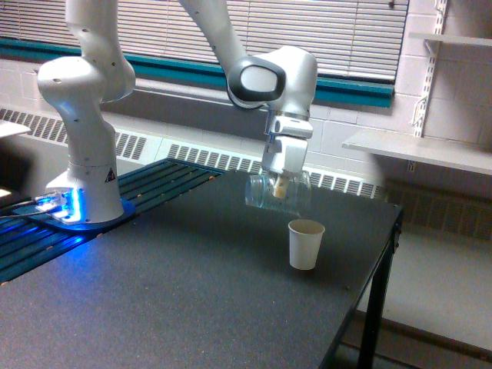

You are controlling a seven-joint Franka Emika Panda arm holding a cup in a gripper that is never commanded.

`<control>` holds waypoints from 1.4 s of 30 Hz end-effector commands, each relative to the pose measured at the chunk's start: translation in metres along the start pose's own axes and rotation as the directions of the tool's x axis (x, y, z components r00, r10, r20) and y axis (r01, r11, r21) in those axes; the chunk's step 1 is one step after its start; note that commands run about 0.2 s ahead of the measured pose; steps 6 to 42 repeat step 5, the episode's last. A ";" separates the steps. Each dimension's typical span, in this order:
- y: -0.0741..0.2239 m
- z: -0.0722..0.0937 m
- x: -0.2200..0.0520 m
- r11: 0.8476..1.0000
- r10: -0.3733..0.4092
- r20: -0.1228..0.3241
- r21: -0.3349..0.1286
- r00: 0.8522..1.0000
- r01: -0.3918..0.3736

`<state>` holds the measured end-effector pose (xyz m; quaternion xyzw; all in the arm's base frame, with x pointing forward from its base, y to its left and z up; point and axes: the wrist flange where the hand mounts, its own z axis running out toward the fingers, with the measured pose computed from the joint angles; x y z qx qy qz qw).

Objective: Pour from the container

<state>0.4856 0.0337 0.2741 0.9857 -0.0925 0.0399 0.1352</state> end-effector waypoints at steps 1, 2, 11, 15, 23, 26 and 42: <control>0.019 -0.007 -0.003 0.999 0.017 -0.021 0.039 1.000 -0.016; 0.021 -0.007 -0.003 0.999 0.019 -0.023 0.045 1.000 -0.018; 0.025 -0.009 -0.007 0.998 0.028 -0.028 0.055 0.999 -0.027; 0.025 -0.009 -0.007 0.998 0.028 -0.028 0.055 0.999 -0.027; 0.025 -0.009 -0.007 0.998 0.028 -0.028 0.055 0.999 -0.027; 0.025 -0.009 -0.007 0.998 0.028 -0.028 0.055 0.999 -0.027; 0.025 -0.009 -0.007 0.998 0.028 -0.028 0.055 0.999 -0.027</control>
